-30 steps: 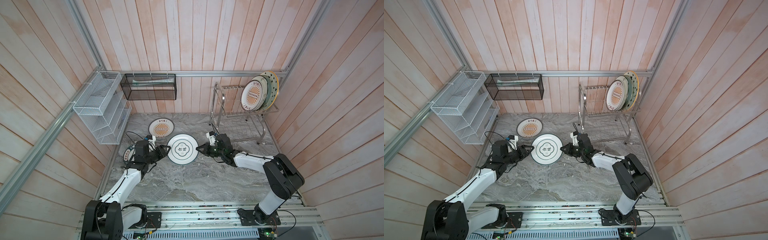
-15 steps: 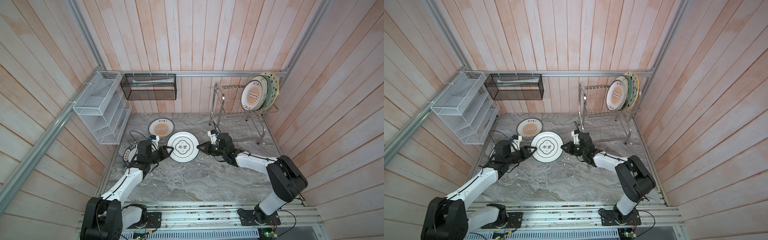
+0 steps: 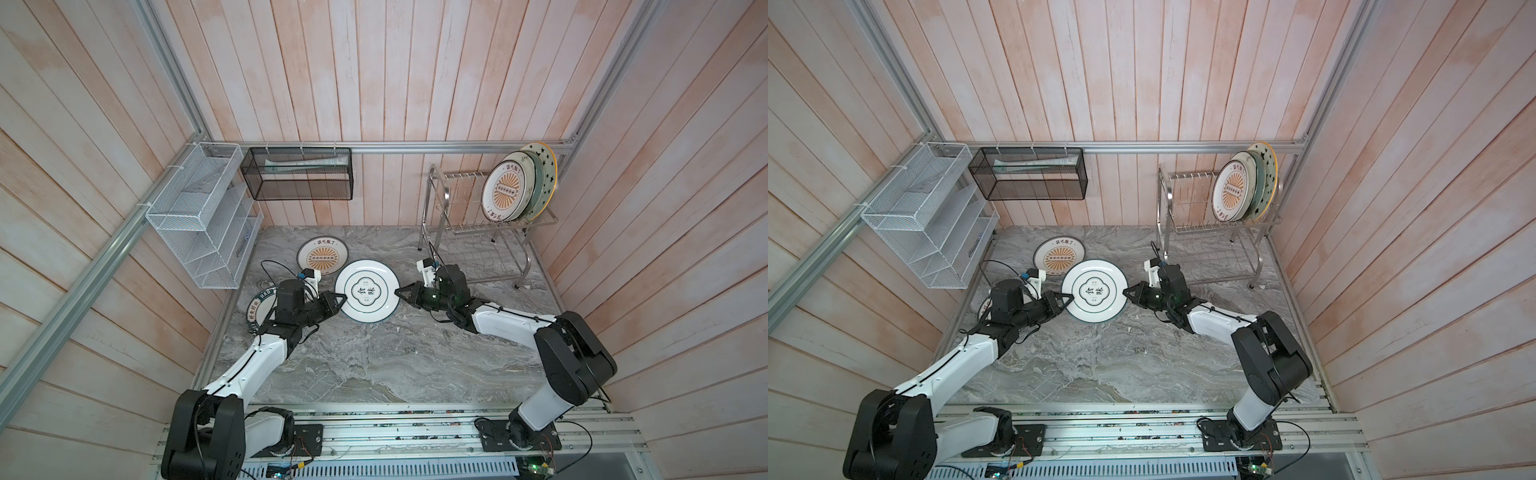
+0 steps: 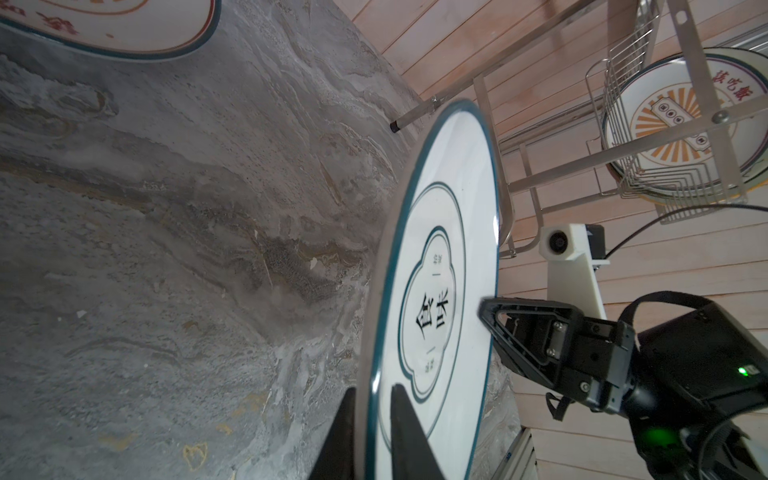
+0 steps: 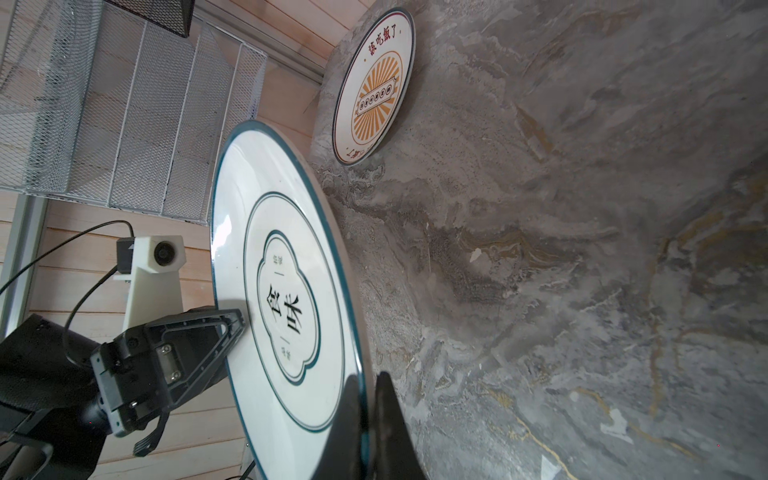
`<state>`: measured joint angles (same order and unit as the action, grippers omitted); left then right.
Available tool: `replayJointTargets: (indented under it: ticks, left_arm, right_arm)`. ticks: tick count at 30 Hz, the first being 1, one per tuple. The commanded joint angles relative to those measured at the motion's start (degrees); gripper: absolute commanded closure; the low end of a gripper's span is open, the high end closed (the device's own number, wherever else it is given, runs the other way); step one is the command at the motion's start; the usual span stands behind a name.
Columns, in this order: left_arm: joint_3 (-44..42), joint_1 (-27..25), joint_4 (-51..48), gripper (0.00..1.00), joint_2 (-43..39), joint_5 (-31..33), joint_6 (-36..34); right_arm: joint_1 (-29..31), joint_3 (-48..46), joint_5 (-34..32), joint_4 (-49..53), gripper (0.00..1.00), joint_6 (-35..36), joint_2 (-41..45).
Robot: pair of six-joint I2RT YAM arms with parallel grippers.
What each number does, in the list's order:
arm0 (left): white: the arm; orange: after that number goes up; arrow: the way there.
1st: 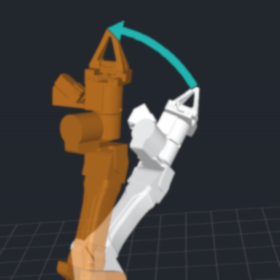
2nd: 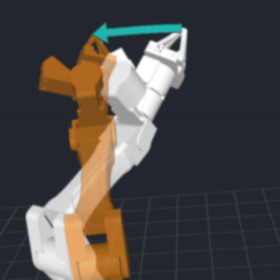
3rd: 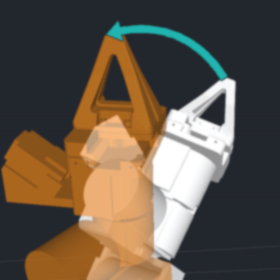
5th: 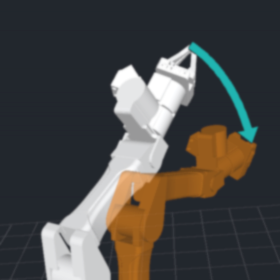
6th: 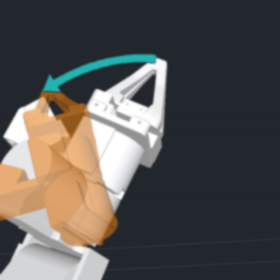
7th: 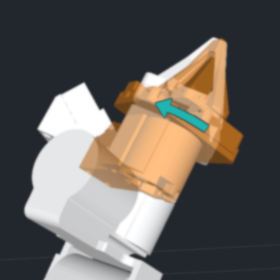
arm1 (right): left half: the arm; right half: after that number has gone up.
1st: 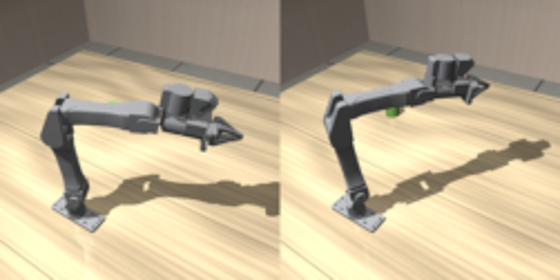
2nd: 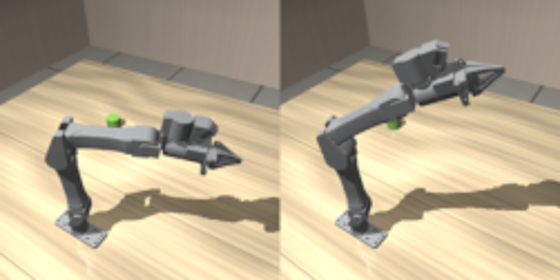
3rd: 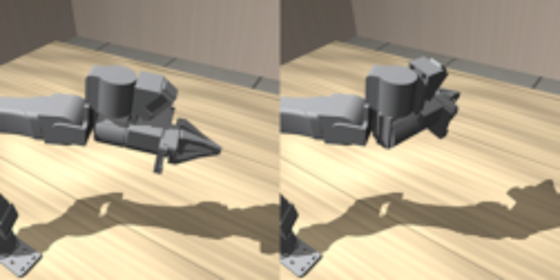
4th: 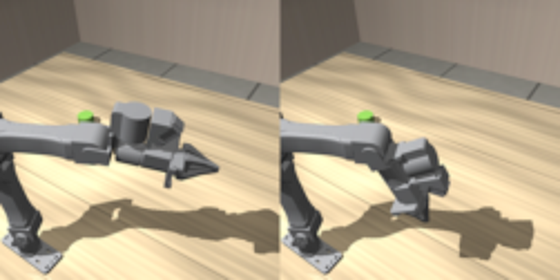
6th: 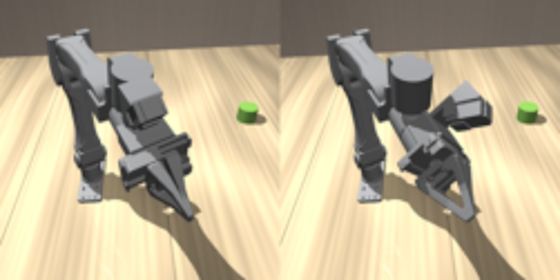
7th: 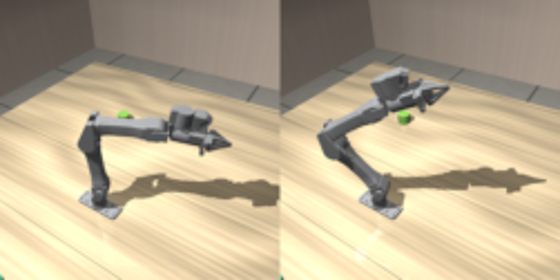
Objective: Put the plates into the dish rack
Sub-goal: 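Tilt the white floral-emblem plate upright with the right gripper against the left gripper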
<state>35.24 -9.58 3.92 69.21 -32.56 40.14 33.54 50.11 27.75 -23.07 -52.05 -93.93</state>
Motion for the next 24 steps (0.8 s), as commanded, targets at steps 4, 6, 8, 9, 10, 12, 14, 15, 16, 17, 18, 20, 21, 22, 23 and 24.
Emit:
replayJointTargets:
  ticks: [4,6,8,9,10,12,14,15,16,17,18,20,21,22,23,24]
  left_arm:
    - [1.7,-1.1,3.0,0.92,-0.2,-3.2,-0.3]
    - [1.7,-1.2,3.4,0.95,-0.2,-3.6,-0.2]
    - [1.7,-1.1,3.9,1.00,-0.4,-4.0,0.1]
    - [1.7,-1.1,4.2,1.00,-0.3,-4.3,0.4]
    - [1.7,-1.1,4.9,1.00,-0.3,-4.7,0.6]
    - [1.9,-1.2,5.7,1.00,-0.5,-5.5,1.3]
    - [2.1,-1.2,6.7,1.00,-0.5,-6.7,1.9]
    - [2.2,-1.1,7.0,1.00,-0.7,-7.0,2.3]
    - [2.4,-1.1,7.6,1.00,-0.9,-7.4,2.7]
    - [2.5,-1.1,8.5,1.00,-1.1,-7.9,3.1]
    - [2.7,-1.1,9.1,1.00,-1.3,-8.2,3.5]
    - [2.8,-1.2,11.2,1.00,-1.9,-9.0,4.8]
    - [2.7,-1.1,12.0,1.00,-2.2,-9.2,5.3]
    - [2.7,-1.2,12.8,1.00,-2.5,-9.3,5.9]
    - [2.8,-1.2,13.2,1.00,-2.7,-9.4,6.2]
    - [2.9,-1.1,13.5,1.00,-2.9,-9.6,6.2]
  right_arm:
    - [0.5,0.6,1.5,-2.5,1.00,1.6,2.5]
    - [0.5,0.5,1.7,-2.8,0.97,1.7,2.8]
    - [0.5,0.2,1.7,-3.1,0.94,1.8,3.4]
    - [0.5,0.2,1.5,-3.2,0.92,1.8,3.7]
    - [0.4,0.1,1.5,-3.3,0.90,1.9,4.0]
    - [0.5,-0.2,1.3,-3.4,0.85,2.1,4.7]
    - [0.5,-0.7,0.9,-3.7,0.78,2.4,5.9]
    - [0.4,-0.9,0.6,-3.7,0.75,2.5,6.4]
    - [0.5,-1.1,0.1,-3.7,0.72,2.6,7.1]
    - [0.5,-1.3,-0.2,-3.7,0.70,2.8,7.6]
    - [0.5,-1.4,-0.4,-3.7,0.68,3.0,8.1]
    - [0.5,-1.6,-0.5,-3.7,0.65,3.3,9.0]
    - [0.5,-1.6,-0.4,-3.9,0.65,3.5,9.2]
    - [0.5,-1.6,-0.3,-4.2,0.65,3.5,9.4]
    - [0.5,-1.8,0.1,-5.0,0.65,3.3,9.6]
    - [0.6,-2.1,0.6,-5.9,0.65,3.2,9.6]
